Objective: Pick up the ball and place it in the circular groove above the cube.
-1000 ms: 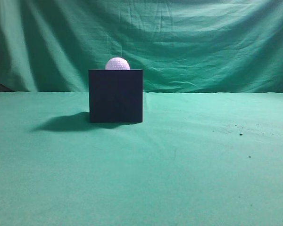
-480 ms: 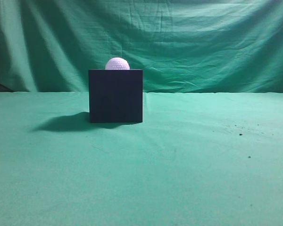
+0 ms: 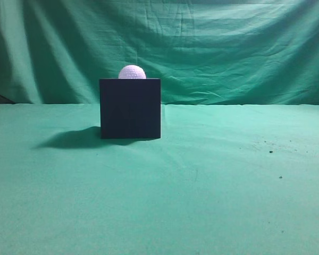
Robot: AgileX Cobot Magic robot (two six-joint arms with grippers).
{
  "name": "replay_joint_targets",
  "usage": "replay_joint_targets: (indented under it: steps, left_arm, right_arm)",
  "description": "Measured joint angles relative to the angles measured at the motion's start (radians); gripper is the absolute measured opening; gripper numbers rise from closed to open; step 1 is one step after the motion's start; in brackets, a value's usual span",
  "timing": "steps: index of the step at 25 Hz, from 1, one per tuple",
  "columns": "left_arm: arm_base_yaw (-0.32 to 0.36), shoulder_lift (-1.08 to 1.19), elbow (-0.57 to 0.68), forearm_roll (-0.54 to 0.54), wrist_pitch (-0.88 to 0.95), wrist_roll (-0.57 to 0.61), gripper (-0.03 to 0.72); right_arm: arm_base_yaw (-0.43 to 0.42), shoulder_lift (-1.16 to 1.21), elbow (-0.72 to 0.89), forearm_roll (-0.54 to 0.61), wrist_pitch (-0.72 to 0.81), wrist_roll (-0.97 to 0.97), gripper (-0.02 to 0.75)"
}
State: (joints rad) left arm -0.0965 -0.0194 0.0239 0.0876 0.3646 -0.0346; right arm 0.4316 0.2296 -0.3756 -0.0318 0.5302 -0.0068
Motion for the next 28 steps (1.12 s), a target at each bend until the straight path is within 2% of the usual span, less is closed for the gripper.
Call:
replay_joint_targets:
  steps: [6,10,14,28]
  left_arm:
    - [0.000,0.000,0.000,0.000,0.000,0.000,0.000]
    - [0.000,0.000,0.000,0.000,0.000,0.000,0.000]
    - [0.000,0.000,0.000,0.000,0.000,0.000,0.000]
    - [0.000,0.000,0.000,0.000,0.000,0.000,0.000]
  right_arm:
    - [-0.224,-0.213,0.219,0.000,-0.123,0.000,0.000]
    - [-0.314,-0.240,0.331,0.002,-0.149,0.000,0.000]
    - [-0.337,-0.240,0.399,0.016,-0.150,0.002,0.000]
    - [-0.337,-0.240,0.402,0.031,-0.151,0.012,0.000]
